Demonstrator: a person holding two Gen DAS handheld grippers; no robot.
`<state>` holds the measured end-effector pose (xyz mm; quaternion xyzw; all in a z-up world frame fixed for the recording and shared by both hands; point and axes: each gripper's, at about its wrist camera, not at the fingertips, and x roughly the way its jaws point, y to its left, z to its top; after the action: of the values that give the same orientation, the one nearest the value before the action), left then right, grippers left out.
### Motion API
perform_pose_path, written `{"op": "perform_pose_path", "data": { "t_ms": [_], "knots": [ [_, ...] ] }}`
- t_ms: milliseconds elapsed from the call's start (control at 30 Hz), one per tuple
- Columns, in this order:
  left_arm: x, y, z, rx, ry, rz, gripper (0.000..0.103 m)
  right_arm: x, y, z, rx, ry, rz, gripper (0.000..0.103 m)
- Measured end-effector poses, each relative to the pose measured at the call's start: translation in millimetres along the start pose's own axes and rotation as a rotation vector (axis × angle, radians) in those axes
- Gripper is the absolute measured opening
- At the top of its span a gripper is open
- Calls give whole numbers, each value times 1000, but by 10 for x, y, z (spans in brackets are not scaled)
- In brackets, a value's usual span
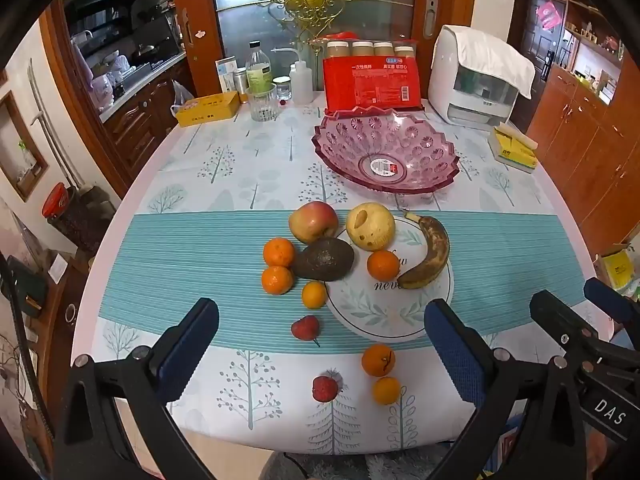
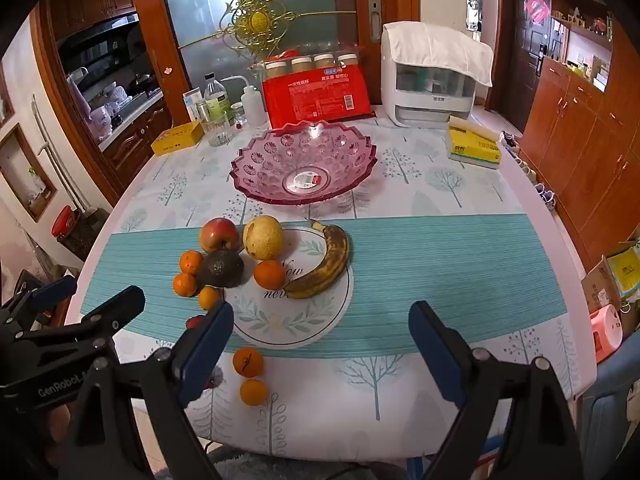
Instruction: Organize fruits
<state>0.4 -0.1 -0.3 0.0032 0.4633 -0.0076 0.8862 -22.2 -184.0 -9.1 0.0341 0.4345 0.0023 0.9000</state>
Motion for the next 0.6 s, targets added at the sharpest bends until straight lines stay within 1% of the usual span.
{"op": "perform_pose_path", "data": {
  "t_ms": [233,367,600],
  "knots": [
    [-25,4,1,16,-1,-29,102,41,-10,-38,8,1,-1,90],
    [-17,-49,-8,27,0,-18,102,26,-37,-37,15,5,17,90],
    [28,-63,21,16,15,-39,102,50,-26,-13,25,12,20,90]
  ]
}}
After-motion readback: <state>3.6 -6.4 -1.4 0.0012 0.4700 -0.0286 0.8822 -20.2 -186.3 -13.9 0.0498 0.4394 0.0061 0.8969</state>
